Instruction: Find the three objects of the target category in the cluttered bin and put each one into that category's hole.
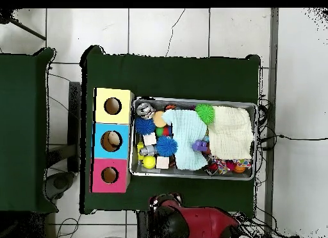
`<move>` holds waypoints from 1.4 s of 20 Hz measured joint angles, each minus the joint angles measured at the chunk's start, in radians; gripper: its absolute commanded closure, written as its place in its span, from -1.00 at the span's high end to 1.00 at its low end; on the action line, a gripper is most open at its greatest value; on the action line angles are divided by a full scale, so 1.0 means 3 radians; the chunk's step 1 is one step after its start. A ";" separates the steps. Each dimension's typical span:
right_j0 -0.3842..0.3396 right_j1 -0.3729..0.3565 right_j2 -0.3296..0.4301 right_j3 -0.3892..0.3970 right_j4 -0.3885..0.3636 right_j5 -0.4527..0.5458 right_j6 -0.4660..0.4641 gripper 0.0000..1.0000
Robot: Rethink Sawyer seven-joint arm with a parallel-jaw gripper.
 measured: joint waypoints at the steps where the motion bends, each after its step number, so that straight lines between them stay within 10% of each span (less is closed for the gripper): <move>1: 0.0000 0.0010 -0.0002 0.0000 0.0000 0.0000 0.0000 1.00; 28: -0.0380 0.0352 -0.0172 -0.0161 -0.0297 0.0000 0.0000 1.00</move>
